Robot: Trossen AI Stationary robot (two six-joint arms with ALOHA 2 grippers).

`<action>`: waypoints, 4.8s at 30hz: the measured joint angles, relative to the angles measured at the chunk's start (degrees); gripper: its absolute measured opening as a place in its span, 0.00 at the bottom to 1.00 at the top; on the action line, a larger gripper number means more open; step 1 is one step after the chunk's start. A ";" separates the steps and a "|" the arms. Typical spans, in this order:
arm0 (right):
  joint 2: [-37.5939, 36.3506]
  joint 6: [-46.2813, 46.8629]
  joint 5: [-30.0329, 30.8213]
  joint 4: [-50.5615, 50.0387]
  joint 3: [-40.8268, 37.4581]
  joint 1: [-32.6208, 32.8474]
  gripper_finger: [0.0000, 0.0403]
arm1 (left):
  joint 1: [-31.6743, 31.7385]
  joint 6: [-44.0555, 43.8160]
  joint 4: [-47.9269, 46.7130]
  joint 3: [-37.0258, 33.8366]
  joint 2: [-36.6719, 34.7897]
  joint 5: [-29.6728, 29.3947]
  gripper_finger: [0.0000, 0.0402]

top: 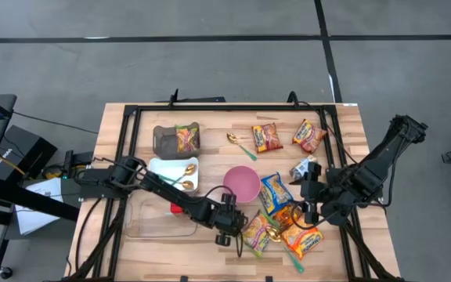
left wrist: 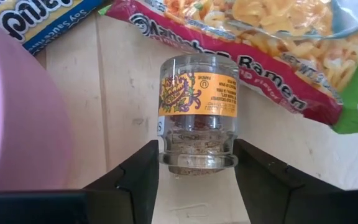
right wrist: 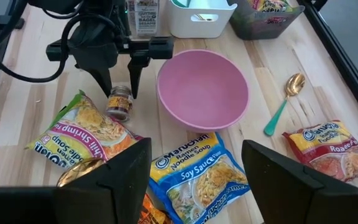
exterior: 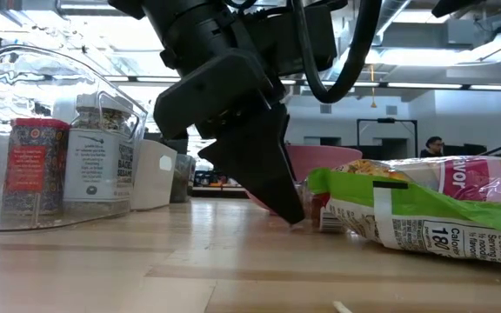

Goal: Pick & Place Food Item
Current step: Put the brown spice bottle into the transparent bin, then put the green spoon into the white bin

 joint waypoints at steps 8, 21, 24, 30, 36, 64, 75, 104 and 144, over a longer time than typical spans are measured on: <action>0.00 0.04 -0.02 0.13 0.00 1.94 0.60 | -0.09 -0.36 -2.55 0.00 -1.86 -1.20 0.42; 0.00 0.22 0.00 0.46 -0.02 2.26 0.60 | -2.73 -5.11 -15.81 0.04 -16.78 -7.89 0.42; 0.00 0.22 0.00 0.48 -0.02 2.26 0.60 | -4.58 -10.94 -22.01 0.04 -20.88 -8.17 0.42; 0.00 0.53 0.00 0.57 -0.02 2.26 0.60 | -9.98 -26.32 -35.84 0.04 -26.12 -8.87 0.42; 0.00 0.66 0.05 0.59 -0.02 2.26 0.60 | -16.76 -44.42 -49.08 0.02 -27.28 -9.46 0.42; 0.00 0.66 0.22 1.46 -0.02 2.19 0.60 | -29.32 -90.40 -53.56 -21.86 -27.17 -2.45 0.43; 0.00 0.66 0.44 1.66 -0.02 2.19 0.60 | -25.87 -88.59 -41.69 -28.45 -27.44 -2.83 0.44; 0.00 0.64 0.44 1.68 -0.02 2.19 0.60 | -25.70 -74.92 -35.42 -29.20 -41.71 -17.66 0.47; 0.00 2.41 1.72 3.22 -0.02 1.27 0.60 | -22.75 19.51 39.77 -29.09 -43.62 -31.95 0.43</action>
